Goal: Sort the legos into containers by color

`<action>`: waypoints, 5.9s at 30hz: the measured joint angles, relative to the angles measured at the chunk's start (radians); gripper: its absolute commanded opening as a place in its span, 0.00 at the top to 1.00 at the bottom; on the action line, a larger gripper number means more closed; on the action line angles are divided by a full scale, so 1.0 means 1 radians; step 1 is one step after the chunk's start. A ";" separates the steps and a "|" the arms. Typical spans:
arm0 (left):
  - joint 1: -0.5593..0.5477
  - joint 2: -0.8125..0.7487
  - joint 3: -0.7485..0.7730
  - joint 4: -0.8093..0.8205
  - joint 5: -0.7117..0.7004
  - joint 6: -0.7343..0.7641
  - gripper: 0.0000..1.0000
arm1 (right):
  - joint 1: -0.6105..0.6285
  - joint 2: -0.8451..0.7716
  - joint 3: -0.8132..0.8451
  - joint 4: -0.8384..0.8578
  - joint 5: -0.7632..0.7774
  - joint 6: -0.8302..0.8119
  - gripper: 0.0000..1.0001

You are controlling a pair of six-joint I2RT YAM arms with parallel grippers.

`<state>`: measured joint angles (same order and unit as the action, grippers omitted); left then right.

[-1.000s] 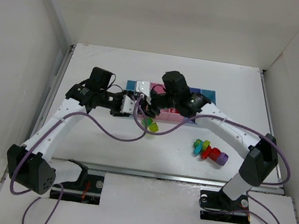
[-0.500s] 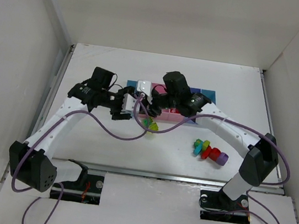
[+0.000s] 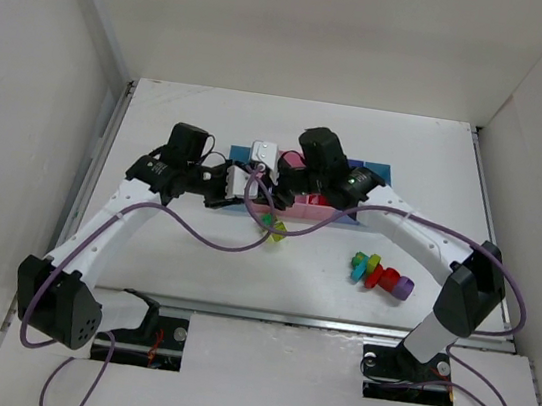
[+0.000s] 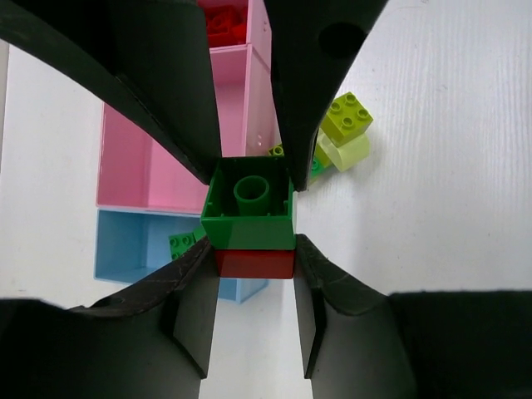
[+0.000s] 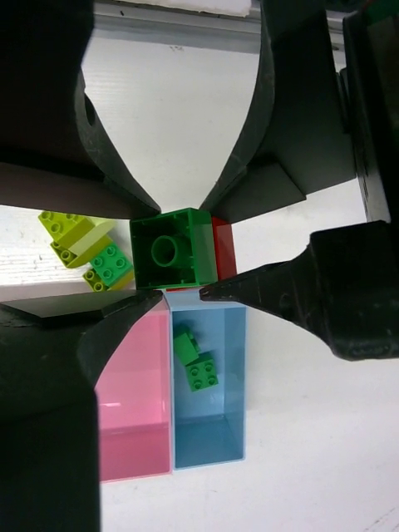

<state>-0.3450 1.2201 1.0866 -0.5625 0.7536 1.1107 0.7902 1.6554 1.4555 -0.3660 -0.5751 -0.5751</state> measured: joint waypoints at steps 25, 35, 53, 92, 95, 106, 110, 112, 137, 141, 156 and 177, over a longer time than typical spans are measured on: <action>0.039 0.020 -0.093 0.309 -0.369 -0.517 1.00 | -0.156 0.242 0.122 0.221 -0.002 0.346 1.00; 0.041 -0.089 -0.166 0.429 -0.524 -0.729 1.00 | -0.130 0.575 0.381 0.239 0.018 0.528 0.61; -0.019 -0.039 -0.162 0.538 -0.476 -0.732 1.00 | -0.209 0.397 0.233 0.238 0.123 0.604 0.00; -0.410 0.561 0.132 0.739 -0.428 -0.562 0.38 | -0.444 -0.485 -0.507 0.277 0.799 0.672 0.00; -0.383 0.513 0.177 0.539 -0.393 -0.460 0.38 | -0.401 -0.488 -0.507 0.277 0.801 0.657 0.00; -0.374 0.265 -0.008 0.248 -0.391 -0.210 0.33 | -0.293 -0.463 -0.506 0.276 0.816 0.634 0.00; -0.381 0.328 -0.008 0.235 -0.403 -0.218 0.33 | -0.270 -0.460 -0.506 0.276 0.829 0.623 0.00; -0.384 0.356 -0.008 0.230 -0.417 -0.220 0.33 | -0.266 -0.460 -0.505 0.276 0.831 0.620 0.00; -0.432 0.436 -0.047 0.328 -0.456 -0.222 1.00 | -0.252 -0.460 -0.504 0.269 0.875 0.616 0.00; -0.432 0.436 -0.047 0.326 -0.455 -0.223 1.00 | -0.252 -0.460 -0.504 0.268 0.877 0.616 0.00; -0.275 0.427 0.158 0.181 -0.291 -0.274 1.00 | -0.251 -0.413 -0.449 0.186 0.544 0.405 0.00; -0.143 0.428 0.195 0.373 -0.359 -0.510 1.00 | -0.250 -0.319 -0.407 0.119 0.568 0.412 0.00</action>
<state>-0.4885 1.6482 1.2819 -0.1898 0.3943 0.6003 0.5400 1.3361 1.0481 -0.2470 -0.0074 -0.1627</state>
